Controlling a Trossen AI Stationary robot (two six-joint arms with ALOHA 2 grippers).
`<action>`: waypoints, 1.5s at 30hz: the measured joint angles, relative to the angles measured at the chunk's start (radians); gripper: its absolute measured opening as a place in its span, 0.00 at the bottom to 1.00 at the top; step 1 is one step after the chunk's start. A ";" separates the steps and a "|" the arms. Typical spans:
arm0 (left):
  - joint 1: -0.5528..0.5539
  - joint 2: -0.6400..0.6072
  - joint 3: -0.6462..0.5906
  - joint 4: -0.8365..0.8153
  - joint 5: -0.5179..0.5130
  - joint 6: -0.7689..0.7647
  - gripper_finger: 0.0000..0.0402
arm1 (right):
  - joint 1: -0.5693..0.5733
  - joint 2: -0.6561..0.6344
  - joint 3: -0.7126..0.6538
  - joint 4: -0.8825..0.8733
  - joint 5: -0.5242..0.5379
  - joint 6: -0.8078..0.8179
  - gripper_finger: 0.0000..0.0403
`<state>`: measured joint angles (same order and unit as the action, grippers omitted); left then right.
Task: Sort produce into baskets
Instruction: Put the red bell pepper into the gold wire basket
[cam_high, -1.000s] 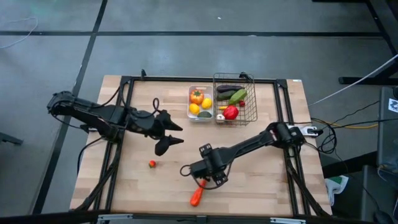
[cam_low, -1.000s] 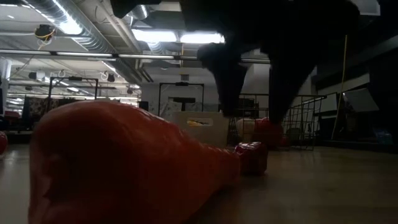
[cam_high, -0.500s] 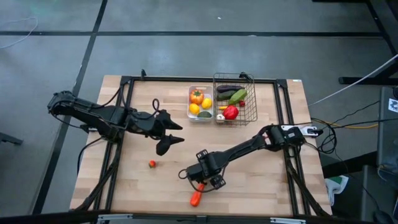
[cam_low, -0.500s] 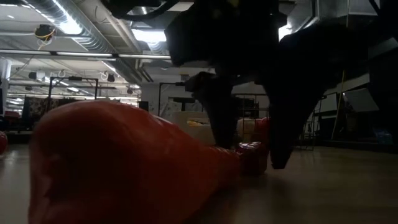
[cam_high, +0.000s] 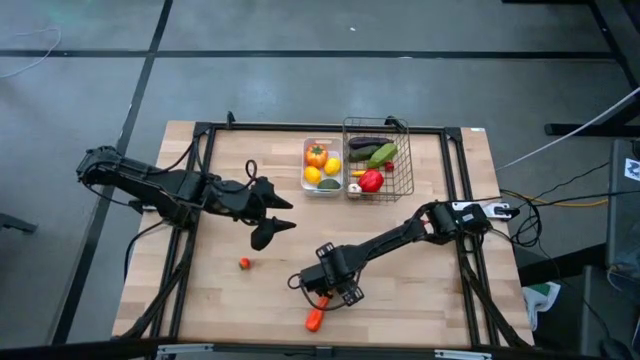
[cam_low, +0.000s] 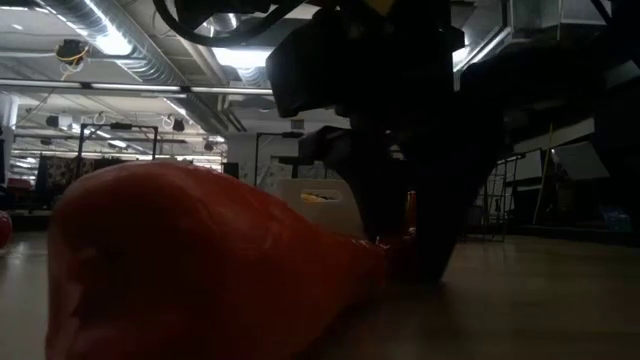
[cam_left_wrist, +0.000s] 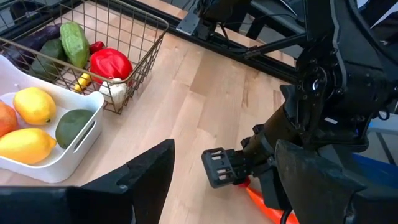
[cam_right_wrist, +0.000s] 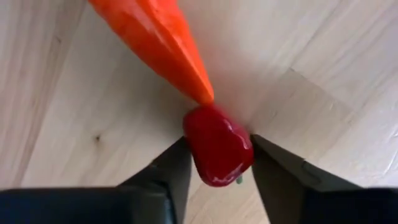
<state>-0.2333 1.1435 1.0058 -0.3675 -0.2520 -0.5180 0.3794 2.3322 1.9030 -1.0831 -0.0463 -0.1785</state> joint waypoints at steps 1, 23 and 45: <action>0.000 0.000 0.000 -0.001 0.000 0.000 0.68 | -0.001 0.000 0.000 -0.001 0.000 -0.008 0.38; 0.000 0.000 0.000 -0.019 0.000 0.001 0.68 | -0.100 0.000 0.152 -0.289 0.043 -0.096 0.28; 0.000 0.000 -0.001 -0.122 -0.052 -0.014 0.68 | -0.438 -0.219 0.193 -0.488 0.135 -0.173 0.28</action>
<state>-0.2333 1.1435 1.0050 -0.4893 -0.3041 -0.5318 -0.0588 2.1131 2.0958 -1.5713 0.0887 -0.3517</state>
